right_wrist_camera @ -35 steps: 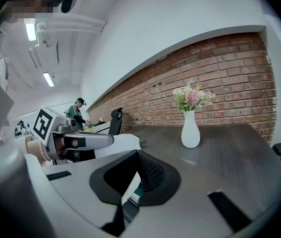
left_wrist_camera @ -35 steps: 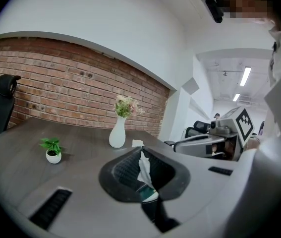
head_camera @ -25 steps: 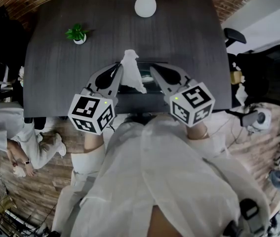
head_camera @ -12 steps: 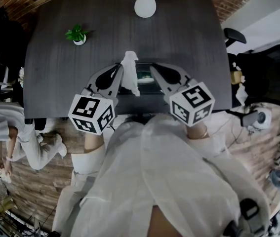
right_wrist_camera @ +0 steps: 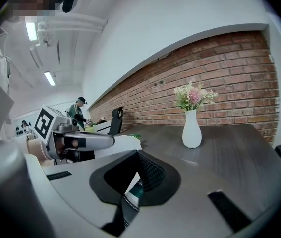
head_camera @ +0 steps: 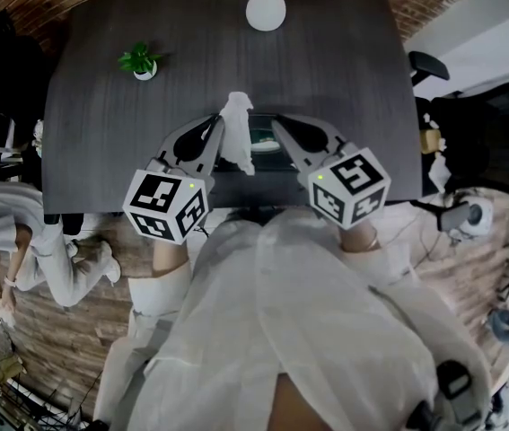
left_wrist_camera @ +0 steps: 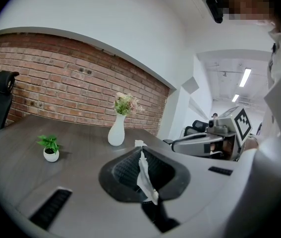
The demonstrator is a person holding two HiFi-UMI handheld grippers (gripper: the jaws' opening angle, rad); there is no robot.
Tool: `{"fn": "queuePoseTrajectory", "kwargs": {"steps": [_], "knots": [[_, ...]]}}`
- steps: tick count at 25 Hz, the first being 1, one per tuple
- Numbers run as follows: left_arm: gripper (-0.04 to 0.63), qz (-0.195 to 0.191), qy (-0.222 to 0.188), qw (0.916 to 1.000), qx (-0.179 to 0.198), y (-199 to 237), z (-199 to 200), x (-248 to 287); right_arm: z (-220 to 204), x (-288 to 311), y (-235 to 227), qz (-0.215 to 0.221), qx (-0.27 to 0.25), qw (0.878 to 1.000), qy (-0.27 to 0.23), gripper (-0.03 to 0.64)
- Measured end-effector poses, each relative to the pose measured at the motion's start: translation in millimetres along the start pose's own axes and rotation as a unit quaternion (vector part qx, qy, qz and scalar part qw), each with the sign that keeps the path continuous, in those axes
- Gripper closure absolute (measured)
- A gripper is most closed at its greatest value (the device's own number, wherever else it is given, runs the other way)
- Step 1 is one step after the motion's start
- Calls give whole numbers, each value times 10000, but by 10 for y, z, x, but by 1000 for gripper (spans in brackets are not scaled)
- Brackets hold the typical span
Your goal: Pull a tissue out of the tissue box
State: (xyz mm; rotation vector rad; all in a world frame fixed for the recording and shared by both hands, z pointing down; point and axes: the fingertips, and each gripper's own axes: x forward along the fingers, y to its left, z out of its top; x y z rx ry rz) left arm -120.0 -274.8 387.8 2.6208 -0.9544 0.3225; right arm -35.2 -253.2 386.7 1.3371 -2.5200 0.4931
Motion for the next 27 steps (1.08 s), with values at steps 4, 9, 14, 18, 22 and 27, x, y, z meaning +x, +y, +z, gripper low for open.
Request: {"fn": "queuePoseTrajectory", "kwargs": {"steps": [4,9,14,18,22,27], "knots": [[588,-4,30,10000,18,15,-1,2,-1,10,-3,18,-8,10000,26,612],[588,3,39,10000,31,28,-10,1,-24,18,-9,14,17,10000,55,612],[588,-14,72,10000,11,37,-33,4,-35,35,-8,20,43,10000,67,612],[588,-21,70,10000,-31,58,-39,-5,-43,45,-12,-20,61,9999,90,612],[588,-43,64,10000,-44,77,-31,-3,-27,45,-18,-27,44,10000,69,612],[588,-55,45,9999,-75,103,-54,9,-31,55,-49,-76,52,9999,78,612]]}}
